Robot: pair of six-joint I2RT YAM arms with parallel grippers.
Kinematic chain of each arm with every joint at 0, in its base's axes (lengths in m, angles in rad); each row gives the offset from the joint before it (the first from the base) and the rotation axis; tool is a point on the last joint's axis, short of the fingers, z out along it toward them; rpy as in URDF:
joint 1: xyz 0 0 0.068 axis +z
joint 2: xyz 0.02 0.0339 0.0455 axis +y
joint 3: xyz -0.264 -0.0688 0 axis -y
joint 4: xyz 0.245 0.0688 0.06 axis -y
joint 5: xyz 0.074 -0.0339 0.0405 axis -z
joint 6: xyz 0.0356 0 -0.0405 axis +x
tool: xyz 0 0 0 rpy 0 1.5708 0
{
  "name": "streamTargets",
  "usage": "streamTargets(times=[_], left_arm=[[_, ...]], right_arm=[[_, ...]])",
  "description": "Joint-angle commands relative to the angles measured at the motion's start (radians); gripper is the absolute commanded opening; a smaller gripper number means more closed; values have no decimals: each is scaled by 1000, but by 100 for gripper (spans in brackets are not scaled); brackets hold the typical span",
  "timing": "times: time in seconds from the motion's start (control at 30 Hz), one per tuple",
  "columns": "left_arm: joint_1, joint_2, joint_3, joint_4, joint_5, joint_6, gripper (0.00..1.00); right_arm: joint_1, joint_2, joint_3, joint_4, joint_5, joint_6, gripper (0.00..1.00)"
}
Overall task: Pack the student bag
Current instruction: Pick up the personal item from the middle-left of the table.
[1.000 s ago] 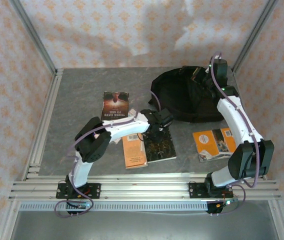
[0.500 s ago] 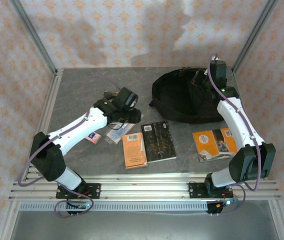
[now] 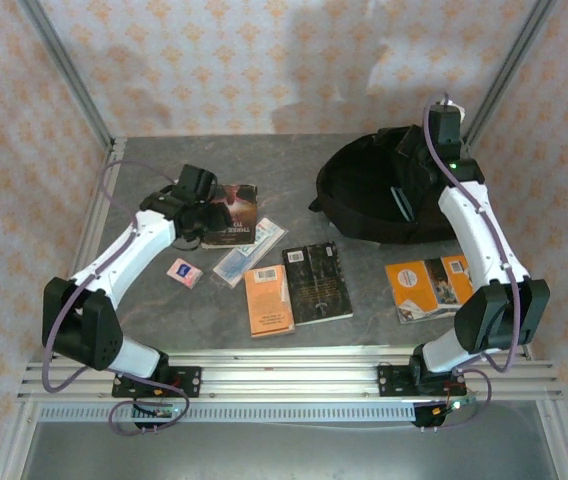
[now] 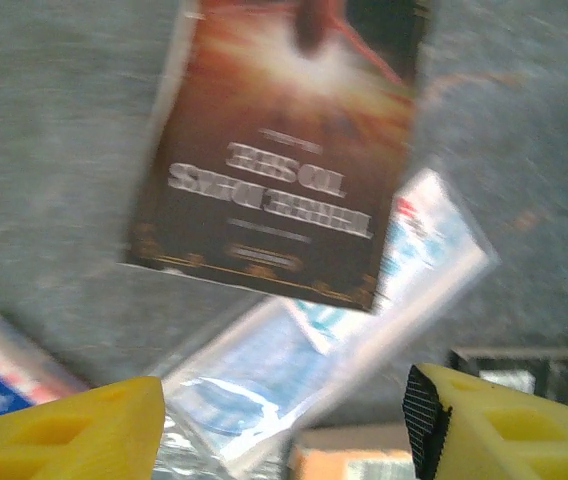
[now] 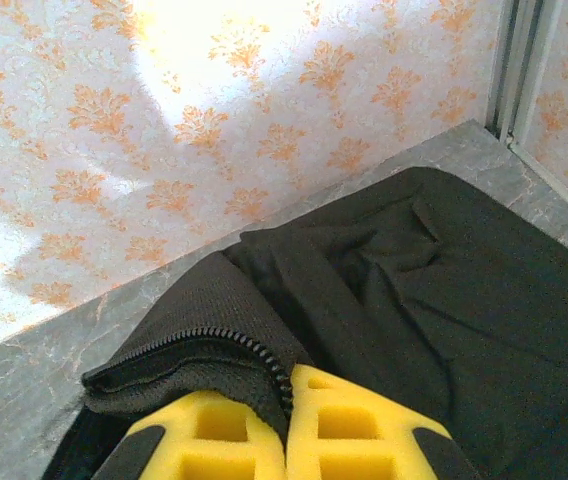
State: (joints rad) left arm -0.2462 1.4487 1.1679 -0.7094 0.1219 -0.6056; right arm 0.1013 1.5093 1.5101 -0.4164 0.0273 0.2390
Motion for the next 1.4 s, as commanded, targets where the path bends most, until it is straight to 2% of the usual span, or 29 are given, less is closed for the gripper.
streamTargets(times=[0.0, 0.03, 0.07, 0.17, 0.33, 0.4, 0.6, 0.87, 0.97, 1.03, 1.23, 1.37], left_arm=[[94, -53, -81, -51, -33, -66, 74], [112, -65, -100, -73, -70, -85, 90], [125, -72, -110, -111, -114, -115, 100], [161, -79, -140, -170, -107, -215, 100], [167, -155, -280, -98, -9, -455, 100], [165, -160, -313, -67, -3, -510, 100], [165, -47, -275, -79, -42, -515, 100], [170, 145, -281, 24, -40, -467, 99], [171, 152, -320, 83, -41, -482, 95], [171, 145, -326, 92, -49, -482, 88], [171, 114, -336, 119, -72, -480, 54], [172, 89, -332, 108, -83, -472, 50]], right_arm=[[1, -2, 35, 27, 0, 34, 0], [4, -4, 26, 31, -1, 38, 0], [7, -4, 13, 37, -1, 47, 0], [15, -4, -9, 55, -1, 60, 0], [21, -3, -41, 75, 5, 84, 0], [21, -7, -48, 82, 5, 89, 0], [21, -28, -69, 89, 9, 97, 0], [21, -52, -97, 97, 23, 101, 0], [21, -58, -111, 104, 19, 101, 0], [21, -59, -115, 106, 12, 104, 0], [21, -68, -117, 99, 12, 102, 0], [21, -82, -113, 91, 9, 95, 0]])
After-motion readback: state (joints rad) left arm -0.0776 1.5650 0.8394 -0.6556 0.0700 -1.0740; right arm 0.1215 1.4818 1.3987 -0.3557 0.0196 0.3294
